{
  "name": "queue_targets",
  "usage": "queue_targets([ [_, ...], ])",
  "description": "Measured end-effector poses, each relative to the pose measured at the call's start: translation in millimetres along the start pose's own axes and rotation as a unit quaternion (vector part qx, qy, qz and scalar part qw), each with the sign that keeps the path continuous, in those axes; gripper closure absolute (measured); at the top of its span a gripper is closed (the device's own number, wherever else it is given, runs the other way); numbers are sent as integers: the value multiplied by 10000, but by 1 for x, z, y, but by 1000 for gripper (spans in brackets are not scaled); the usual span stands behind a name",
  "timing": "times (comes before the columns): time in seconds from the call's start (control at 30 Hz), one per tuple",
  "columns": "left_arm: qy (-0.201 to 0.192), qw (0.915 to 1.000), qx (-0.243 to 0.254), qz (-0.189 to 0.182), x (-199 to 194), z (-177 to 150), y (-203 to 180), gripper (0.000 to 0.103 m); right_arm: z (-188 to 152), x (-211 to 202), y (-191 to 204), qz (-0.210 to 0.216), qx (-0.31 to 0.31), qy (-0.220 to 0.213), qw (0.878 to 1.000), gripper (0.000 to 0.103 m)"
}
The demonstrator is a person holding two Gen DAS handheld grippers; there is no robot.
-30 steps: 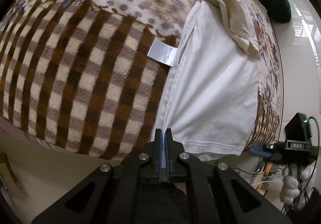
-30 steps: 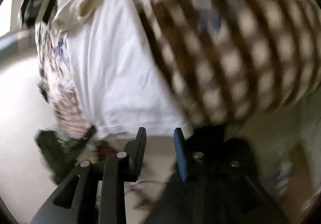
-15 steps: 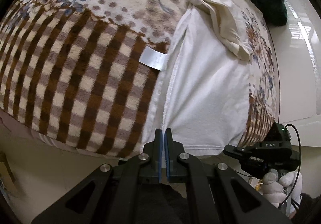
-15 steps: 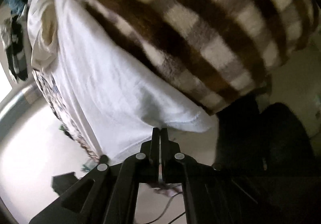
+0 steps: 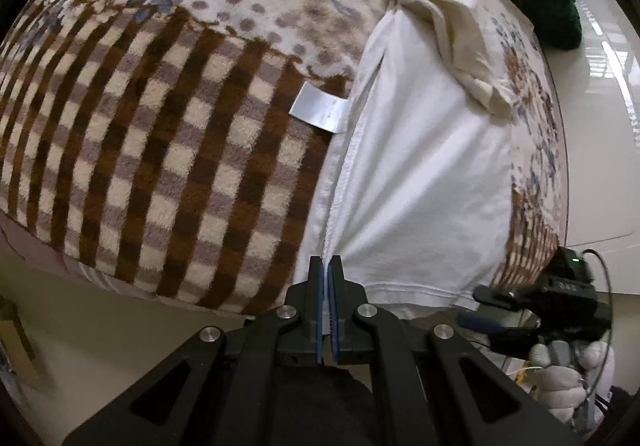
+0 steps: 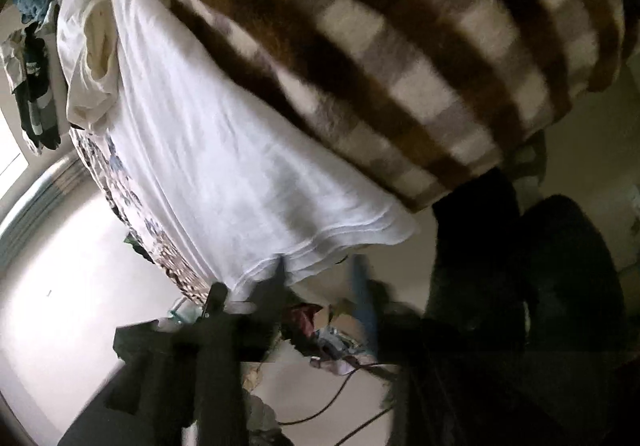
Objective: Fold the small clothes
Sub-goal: 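Grasp the shirt hem with the left tool while the right tool grasps the hem beside it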
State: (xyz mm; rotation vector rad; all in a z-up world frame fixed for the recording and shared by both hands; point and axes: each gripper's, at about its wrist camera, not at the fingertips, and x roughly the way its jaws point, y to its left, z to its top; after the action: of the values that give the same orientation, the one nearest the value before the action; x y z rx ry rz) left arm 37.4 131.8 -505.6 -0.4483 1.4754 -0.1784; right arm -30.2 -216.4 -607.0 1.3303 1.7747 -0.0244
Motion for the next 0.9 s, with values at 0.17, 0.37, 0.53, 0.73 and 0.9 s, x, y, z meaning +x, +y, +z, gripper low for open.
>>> queue_targets([
  [0.17, -53, 10000, -14, -48, -12, 1, -2, 102, 4, 29, -3, 240, 457, 125, 9986, 59],
  [0.37, -69, 10000, 27, -15, -16, 1, -5, 102, -9, 21, 11, 118, 323, -408, 9986, 98],
  [0.53, 59, 9998, 119, 169, -3, -7, -10, 102, -25, 8, 28, -494, -2, -608, 9969, 99],
  [0.73, 209, 9989, 165, 379, 27, -13, -6, 102, -19, 11, 33, -782, -156, -633, 9948, 99],
  [0.9, 251, 9994, -111, 234, 30, -4, 6, 98, 2, 16, 28, -974, -500, -326, 9935, 76],
])
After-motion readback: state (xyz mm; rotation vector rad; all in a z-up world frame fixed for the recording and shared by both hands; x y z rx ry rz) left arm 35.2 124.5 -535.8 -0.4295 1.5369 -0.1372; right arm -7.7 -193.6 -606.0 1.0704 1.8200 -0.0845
